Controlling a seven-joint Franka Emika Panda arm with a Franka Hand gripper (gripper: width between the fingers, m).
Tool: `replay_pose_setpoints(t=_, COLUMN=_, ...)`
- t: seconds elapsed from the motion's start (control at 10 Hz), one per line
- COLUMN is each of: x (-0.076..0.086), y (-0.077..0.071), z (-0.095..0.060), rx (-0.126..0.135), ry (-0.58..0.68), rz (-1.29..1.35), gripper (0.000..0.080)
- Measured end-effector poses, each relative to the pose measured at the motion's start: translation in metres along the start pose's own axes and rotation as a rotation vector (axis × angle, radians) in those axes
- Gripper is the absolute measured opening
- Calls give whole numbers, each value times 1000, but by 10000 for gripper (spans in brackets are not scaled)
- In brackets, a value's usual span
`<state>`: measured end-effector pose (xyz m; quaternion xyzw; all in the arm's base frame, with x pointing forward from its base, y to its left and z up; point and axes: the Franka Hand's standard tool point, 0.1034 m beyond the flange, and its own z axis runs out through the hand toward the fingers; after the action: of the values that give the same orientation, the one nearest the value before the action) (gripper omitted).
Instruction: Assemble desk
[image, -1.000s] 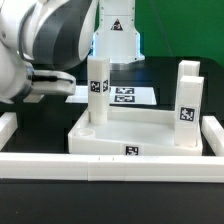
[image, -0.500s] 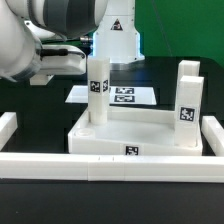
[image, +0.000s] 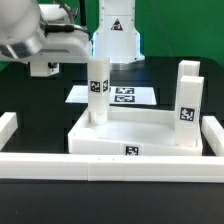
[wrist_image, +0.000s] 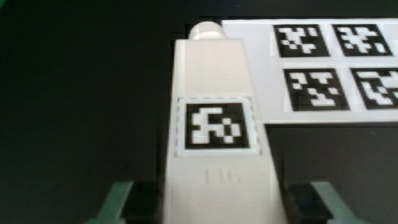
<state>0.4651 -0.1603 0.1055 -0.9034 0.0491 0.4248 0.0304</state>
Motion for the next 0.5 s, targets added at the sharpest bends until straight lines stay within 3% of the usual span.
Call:
replay_pose_setpoints(t=0.1, x=2, y=2, z=-9, rx=-15, ry=72, rz=13, gripper=288)
replay_pose_setpoints(t=0.4, x=10, y=2, z=-16, rx=-34, ry=293, rz=-2, gripper=288)
replay_pose_setpoints(t=0.5, x=4, y=-8, z=-14, rx=23, ry=318, rz=56, gripper=288)
